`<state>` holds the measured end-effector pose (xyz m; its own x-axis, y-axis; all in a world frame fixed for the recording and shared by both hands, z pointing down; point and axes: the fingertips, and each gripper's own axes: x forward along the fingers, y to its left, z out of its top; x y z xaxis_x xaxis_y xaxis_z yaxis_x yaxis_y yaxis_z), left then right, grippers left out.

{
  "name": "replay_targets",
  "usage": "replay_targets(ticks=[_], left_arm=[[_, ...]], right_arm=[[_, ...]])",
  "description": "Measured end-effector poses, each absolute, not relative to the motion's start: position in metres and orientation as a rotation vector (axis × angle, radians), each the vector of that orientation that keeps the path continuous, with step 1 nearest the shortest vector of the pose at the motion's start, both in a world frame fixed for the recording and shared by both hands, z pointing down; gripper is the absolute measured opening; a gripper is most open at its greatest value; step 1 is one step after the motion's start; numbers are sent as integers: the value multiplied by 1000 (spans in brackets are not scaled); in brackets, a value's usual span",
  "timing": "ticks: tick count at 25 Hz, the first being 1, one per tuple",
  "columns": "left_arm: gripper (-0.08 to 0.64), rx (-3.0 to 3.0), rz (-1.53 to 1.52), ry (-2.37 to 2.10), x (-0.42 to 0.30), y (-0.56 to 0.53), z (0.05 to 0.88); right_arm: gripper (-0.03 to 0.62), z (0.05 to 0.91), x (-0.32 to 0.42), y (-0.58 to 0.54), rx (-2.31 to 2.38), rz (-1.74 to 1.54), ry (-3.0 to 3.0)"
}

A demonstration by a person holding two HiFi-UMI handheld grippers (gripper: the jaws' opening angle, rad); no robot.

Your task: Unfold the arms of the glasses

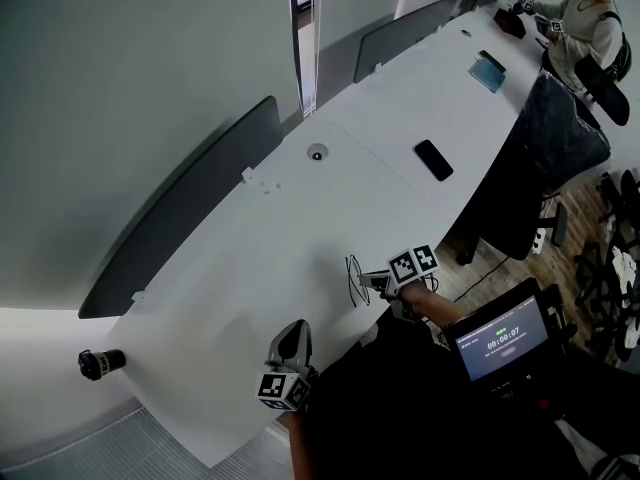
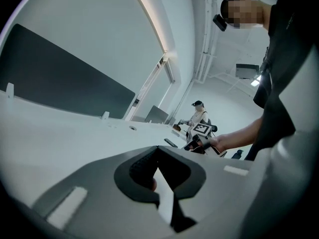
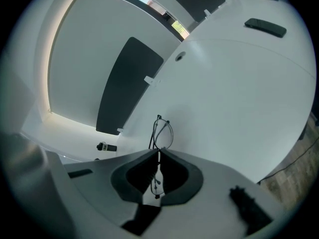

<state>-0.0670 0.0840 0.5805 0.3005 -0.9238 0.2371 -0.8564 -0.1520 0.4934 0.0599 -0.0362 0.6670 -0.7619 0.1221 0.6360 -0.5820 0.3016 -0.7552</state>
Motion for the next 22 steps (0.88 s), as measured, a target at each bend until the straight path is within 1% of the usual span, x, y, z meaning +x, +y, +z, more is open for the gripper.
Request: replay_targets(ticks=[4, 8, 9, 14, 22], left_arm=[[19, 2185, -102, -1514, -50, 79, 574], [146, 2359, 48, -1447, -23, 73, 573], [161, 2386, 91, -1441, -18, 71, 574], [172, 2464, 198, -1475, -8, 64, 575], [172, 2487, 192, -1442, 0, 58, 580]], right_arm=[[18, 653, 48, -36, 390, 1598, -1980], [18, 627, 34, -30, 328, 1647, -2011], [18, 621, 30, -28, 308, 1645, -2023], [18, 593, 13, -23, 245, 1659, -2072], [18, 577, 2, -16, 203, 1652, -2099]])
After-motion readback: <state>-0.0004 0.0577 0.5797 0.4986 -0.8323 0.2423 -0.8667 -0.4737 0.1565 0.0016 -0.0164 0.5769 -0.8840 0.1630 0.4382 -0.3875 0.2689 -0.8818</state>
